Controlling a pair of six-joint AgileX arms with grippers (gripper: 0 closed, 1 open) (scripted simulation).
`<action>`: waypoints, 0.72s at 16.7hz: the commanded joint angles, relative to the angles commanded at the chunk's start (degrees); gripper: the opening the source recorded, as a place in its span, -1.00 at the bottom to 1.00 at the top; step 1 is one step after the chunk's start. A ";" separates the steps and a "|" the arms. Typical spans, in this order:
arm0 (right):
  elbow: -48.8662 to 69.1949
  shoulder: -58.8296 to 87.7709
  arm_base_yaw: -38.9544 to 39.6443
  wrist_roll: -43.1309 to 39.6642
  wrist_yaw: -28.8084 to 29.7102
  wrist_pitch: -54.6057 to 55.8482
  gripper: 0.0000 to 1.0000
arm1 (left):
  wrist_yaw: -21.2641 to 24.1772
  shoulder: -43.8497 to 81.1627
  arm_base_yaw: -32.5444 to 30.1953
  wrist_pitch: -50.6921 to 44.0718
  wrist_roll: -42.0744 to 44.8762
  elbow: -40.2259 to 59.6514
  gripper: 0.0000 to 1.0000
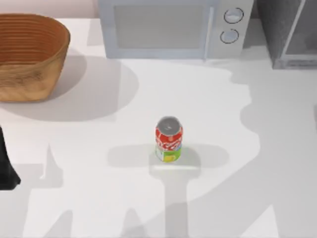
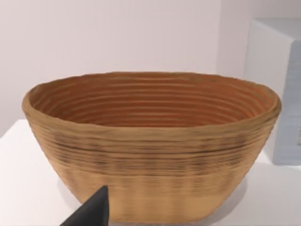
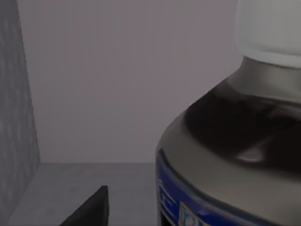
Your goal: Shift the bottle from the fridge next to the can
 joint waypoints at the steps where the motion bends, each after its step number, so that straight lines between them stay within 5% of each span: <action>1: 0.00 0.00 0.00 0.00 0.00 0.00 1.00 | 0.00 0.00 0.00 0.00 0.00 0.00 1.00; 3: 0.00 0.00 0.00 0.00 0.00 0.00 1.00 | 0.00 0.00 0.00 0.00 0.00 0.00 1.00; 12: 0.00 0.00 0.00 0.00 0.00 0.00 -0.36 | 0.00 0.00 0.00 0.00 0.00 0.00 1.00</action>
